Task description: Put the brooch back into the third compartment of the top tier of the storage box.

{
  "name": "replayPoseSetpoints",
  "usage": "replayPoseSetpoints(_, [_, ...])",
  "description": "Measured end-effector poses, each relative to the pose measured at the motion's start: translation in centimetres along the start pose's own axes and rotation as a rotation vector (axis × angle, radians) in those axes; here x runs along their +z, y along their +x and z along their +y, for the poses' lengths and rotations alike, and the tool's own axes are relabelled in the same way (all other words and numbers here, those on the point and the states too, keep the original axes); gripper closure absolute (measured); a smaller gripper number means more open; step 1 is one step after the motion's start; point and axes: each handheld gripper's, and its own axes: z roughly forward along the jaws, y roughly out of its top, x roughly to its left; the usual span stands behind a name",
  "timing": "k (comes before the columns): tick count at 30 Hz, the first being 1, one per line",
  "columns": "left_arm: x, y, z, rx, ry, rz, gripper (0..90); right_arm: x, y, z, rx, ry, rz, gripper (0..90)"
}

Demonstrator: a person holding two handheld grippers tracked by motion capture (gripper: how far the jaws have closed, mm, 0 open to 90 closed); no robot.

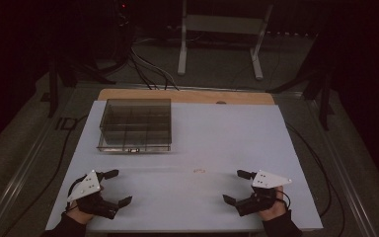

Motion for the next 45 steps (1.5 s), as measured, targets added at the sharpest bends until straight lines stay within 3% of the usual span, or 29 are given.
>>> replayPoseSetpoints(10, [-0.1, 0.1, 0.0, -0.003, -0.005, 0.001, 0.6, -0.2, 0.6, 1.1, -0.005, -0.012, 0.008, 0.0])
replayPoseSetpoints(27, [0.0, 0.0, 0.1, -0.003, -0.005, -0.005, 0.6, -0.1, 0.3, 3.4, -0.004, -0.04, 0.002, 0.0])
replayPoseSetpoints(45, [0.0, -0.1, 0.1, -0.006, -0.008, -0.006, 0.6, 1.4, -0.1, 5.3, -0.013, -0.04, 0.018, 0.0])
